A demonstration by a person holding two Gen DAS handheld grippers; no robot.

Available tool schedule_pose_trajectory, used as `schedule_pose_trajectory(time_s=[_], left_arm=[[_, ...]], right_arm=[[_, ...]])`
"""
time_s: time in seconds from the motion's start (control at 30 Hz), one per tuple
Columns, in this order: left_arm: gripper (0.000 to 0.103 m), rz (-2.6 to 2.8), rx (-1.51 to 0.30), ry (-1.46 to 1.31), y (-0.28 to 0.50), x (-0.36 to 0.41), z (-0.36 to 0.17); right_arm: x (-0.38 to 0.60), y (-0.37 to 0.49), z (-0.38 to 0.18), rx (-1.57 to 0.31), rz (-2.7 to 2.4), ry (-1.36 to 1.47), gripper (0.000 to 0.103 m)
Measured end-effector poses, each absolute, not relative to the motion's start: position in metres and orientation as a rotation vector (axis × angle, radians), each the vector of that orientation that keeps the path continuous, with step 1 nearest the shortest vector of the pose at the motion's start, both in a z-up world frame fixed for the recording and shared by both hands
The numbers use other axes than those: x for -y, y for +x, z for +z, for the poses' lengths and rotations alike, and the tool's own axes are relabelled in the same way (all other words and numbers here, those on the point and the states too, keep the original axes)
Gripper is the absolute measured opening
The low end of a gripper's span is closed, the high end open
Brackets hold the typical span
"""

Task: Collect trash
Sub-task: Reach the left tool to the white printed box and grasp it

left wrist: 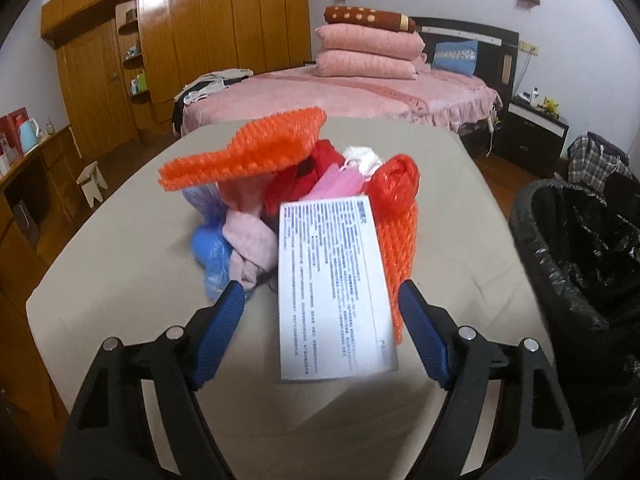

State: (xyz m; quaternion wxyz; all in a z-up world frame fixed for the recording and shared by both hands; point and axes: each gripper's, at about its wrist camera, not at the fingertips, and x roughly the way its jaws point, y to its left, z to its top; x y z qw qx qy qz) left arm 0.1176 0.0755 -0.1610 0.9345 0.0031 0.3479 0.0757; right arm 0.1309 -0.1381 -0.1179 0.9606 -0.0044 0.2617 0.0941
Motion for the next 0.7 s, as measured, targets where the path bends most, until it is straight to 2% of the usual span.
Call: schedule_pose_trajectory(time_s=[0.23,0.27,0.3,0.7], left_arm=[[0.077,0.159,-0.72,0.008,0.127,-0.073,-0.166],[0.07,0.156,-0.724,0.005,0.128,-0.073,-0.167],[0.055,0.153,-0.727,0.001,0.128,-0.073,-0.168],[0.054,0.132,-0.643,-0.05,0.094,-0.088,-0.131]], right_arm=[[0.135,0.134,-0.122,-0.54,0.19,-0.023,0.097],[0.135,0.134,-0.122,-0.538,0.19,-0.025,0.097],[0.135,0.134,-0.122,-0.537,0.19,-0.024,0.097],[0.114,0.134,-0.106,-0.498,0.242,-0.027,0.097]])
